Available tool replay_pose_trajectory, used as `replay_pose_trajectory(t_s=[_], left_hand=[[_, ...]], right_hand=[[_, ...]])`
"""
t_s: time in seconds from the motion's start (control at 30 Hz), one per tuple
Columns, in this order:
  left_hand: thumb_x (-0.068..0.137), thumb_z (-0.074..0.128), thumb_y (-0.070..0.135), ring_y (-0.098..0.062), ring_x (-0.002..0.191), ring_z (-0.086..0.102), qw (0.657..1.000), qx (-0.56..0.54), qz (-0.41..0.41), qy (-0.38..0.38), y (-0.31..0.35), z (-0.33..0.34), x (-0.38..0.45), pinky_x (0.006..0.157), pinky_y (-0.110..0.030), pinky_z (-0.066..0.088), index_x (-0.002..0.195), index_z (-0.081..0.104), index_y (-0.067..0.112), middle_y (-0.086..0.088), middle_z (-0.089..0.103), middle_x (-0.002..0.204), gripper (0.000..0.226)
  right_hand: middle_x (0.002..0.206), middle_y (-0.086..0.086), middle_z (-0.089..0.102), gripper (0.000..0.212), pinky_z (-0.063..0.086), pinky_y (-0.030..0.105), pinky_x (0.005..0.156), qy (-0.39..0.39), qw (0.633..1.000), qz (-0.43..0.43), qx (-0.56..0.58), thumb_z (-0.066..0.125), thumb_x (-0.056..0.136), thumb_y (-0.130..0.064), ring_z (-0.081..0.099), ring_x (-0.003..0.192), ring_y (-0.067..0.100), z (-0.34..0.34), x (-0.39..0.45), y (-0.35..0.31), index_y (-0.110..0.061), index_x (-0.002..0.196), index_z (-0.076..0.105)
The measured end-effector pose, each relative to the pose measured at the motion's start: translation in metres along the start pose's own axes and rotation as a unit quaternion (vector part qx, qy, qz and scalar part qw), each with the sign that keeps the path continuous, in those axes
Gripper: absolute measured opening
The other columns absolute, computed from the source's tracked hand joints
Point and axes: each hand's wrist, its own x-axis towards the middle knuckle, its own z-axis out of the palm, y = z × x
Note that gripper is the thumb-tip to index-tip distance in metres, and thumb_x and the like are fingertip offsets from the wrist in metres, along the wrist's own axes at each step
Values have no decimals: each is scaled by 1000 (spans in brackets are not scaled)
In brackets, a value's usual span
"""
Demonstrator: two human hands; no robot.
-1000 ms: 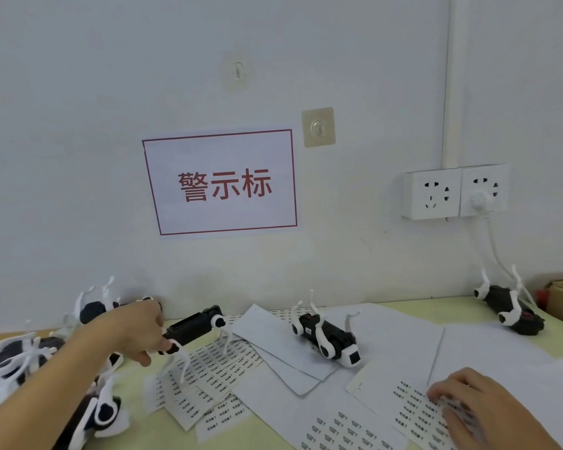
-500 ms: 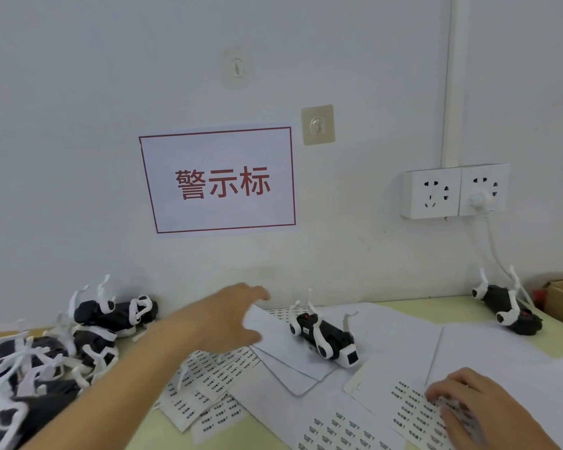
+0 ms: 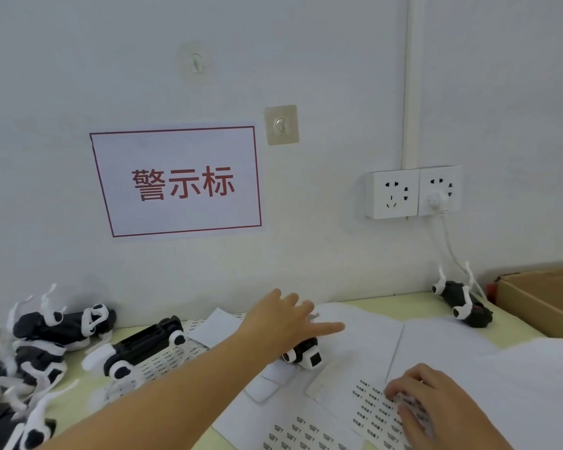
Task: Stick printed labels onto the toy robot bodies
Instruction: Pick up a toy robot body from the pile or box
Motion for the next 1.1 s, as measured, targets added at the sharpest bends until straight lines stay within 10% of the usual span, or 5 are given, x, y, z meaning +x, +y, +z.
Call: replay_pose_trajectory(t_s=[0.13, 0.4, 0.6, 0.8, 1.1], left_hand=[[92, 59, 0, -27, 87, 56, 996, -7, -29, -79, 1, -8, 4, 70, -34, 32, 145, 29, 22, -5, 54, 94, 65], [75, 81, 49, -25, 138, 20, 939, -255, -221, 67, -27, -3, -27, 101, -49, 37, 134, 35, 31, 5, -6, 159, 77], [60, 90, 53, 5, 88, 64, 609, -648, -372, 266, -28, -9, -54, 70, -17, 43, 99, 56, 32, 19, 62, 102, 56], [52, 80, 62, -30, 79, 76, 292, -842, -347, 291, 10, 2, -58, 70, -29, 60, 103, 67, 4, -7, 75, 86, 78], [56, 70, 75, -23, 79, 76, 351, -857, -305, 223, 29, -3, -42, 78, -36, 58, 101, 70, 11, 0, 77, 87, 78]], right_hand=[[111, -31, 35, 18, 36, 7, 92, -7, 1000, 9, -1, 45, 97, -48, 47, 108, -2, 0, -1, -1, -57, 112, 48], [114, -29, 37, 20, 35, 8, 95, -1, 1000, -5, 0, 45, 97, -48, 45, 109, -7, -3, -1, -3, -57, 114, 49], [115, -27, 37, 20, 35, 7, 95, -4, 1000, 5, -6, 42, 98, -47, 45, 109, -7, -4, -3, -7, -58, 114, 47], [112, -29, 45, 17, 34, 7, 94, 21, 1000, 9, 11, 49, 97, -48, 43, 102, -16, -5, -7, -12, -59, 107, 39], [76, -6, 58, 23, 39, 9, 64, 310, 936, 12, 167, 41, 89, -20, 54, 71, 4, -18, -10, -29, -30, 92, 61]])
